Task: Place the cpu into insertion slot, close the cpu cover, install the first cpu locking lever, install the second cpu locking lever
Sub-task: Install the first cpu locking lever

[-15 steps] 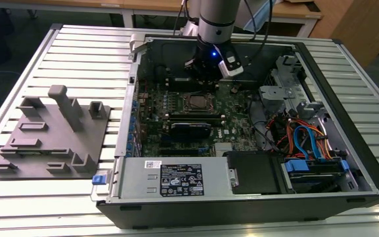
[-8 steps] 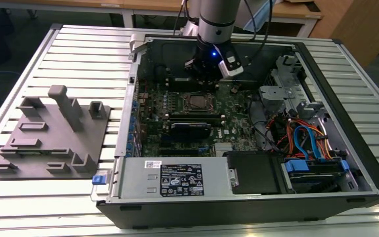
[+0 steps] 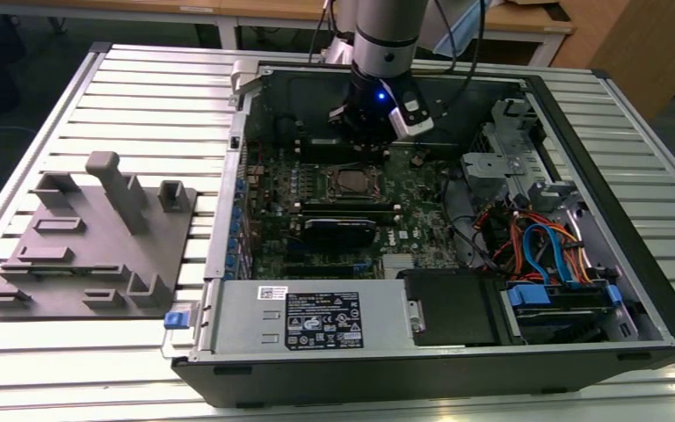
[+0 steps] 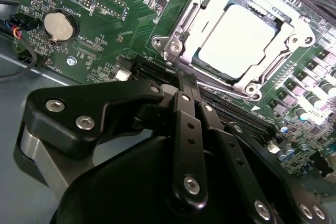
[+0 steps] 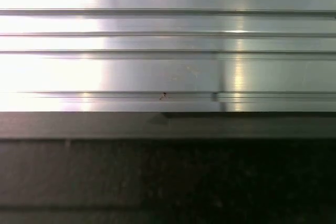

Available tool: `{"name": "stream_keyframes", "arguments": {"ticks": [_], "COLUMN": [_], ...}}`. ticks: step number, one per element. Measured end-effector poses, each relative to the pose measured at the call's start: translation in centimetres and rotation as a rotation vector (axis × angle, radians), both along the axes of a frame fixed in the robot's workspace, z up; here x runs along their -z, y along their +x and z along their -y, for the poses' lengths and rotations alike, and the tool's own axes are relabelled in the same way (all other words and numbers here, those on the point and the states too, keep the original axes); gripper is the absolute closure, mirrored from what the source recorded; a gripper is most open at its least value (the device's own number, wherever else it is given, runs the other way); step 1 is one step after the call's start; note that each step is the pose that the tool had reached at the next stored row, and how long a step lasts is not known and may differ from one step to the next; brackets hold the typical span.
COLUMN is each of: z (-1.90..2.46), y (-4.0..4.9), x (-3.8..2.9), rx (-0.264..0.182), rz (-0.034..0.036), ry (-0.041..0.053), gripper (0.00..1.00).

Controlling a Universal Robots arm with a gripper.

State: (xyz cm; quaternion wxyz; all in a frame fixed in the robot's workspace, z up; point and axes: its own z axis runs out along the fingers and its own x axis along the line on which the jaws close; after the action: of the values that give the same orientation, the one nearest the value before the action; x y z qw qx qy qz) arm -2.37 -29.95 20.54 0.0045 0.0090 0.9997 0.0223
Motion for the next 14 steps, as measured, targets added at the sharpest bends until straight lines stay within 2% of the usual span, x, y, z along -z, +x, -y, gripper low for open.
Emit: {"name": "stream_keyframes", "arguments": {"ticks": [5,14], "z": [-0.04,-0.06], "y": [0.01,0.01], "x": [0.06,0.34], "rx": [0.0,0.0], "rz": [0.0002,0.0001], "ry": [-0.0006,-0.0092], "gripper": [0.9,0.9]}}
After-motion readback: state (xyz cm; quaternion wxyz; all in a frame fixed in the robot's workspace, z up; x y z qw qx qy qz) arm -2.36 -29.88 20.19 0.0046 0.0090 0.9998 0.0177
